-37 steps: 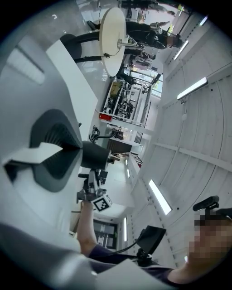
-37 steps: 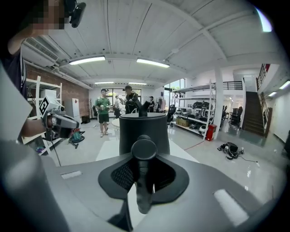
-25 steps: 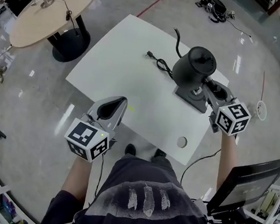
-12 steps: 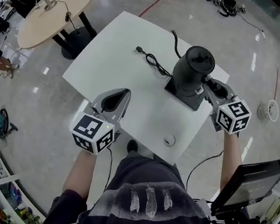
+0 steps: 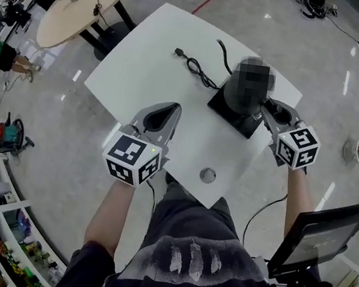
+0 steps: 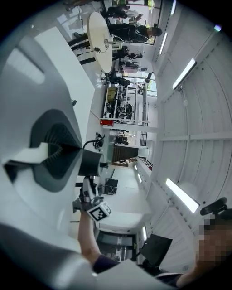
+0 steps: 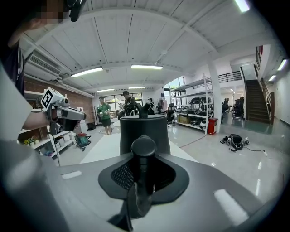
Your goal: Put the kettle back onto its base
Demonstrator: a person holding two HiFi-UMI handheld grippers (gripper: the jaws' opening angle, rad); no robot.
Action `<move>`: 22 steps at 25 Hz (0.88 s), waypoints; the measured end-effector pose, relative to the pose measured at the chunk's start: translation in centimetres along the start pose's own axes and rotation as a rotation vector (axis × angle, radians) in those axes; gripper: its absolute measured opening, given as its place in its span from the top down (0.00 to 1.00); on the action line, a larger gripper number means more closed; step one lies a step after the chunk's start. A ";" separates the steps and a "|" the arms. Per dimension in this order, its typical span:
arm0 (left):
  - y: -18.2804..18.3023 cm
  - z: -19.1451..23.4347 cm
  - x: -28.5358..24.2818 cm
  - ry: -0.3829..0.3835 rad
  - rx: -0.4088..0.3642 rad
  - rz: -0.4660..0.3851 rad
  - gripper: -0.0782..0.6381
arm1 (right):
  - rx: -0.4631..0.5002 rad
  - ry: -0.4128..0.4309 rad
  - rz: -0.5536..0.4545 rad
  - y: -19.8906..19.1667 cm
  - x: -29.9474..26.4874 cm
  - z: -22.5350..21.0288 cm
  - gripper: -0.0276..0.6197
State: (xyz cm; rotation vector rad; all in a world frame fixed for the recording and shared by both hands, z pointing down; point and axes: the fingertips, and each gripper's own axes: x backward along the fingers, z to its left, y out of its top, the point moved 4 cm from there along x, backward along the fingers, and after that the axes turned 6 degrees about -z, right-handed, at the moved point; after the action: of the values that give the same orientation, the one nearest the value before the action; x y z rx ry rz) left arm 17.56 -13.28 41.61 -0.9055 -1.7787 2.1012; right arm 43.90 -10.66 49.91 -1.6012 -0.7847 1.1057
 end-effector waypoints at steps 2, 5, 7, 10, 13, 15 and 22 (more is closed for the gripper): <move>-0.4 -0.2 0.7 0.013 -0.004 0.010 0.89 | 0.003 0.005 0.008 -0.7 -0.2 0.3 0.86; -0.7 -0.2 1.4 0.034 0.001 0.018 0.89 | 0.005 0.009 0.020 -1.5 -0.5 0.4 0.86; -0.8 -0.2 1.8 0.045 -0.002 0.025 0.89 | -0.003 0.009 0.020 -1.9 -0.7 0.5 0.86; -0.9 0.0 2.0 0.052 -0.004 0.037 0.89 | -0.006 0.012 0.020 -2.2 -1.2 0.6 0.86; -1.0 0.1 2.2 0.055 0.001 0.050 0.89 | 0.008 0.016 0.027 -2.4 -1.5 0.9 0.86; -1.1 0.0 2.3 0.053 0.001 0.058 0.89 | 0.007 0.017 0.024 -2.6 -1.5 1.1 0.86; -1.0 0.5 1.9 0.042 -0.003 0.066 0.89 | 0.033 0.023 0.019 -3.3 -1.3 1.5 0.86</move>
State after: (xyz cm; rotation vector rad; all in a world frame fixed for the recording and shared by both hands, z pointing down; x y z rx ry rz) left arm 15.55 -12.42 42.08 -1.0152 -1.7540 2.1040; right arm 42.08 -10.31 53.28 -1.5940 -0.7337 1.1063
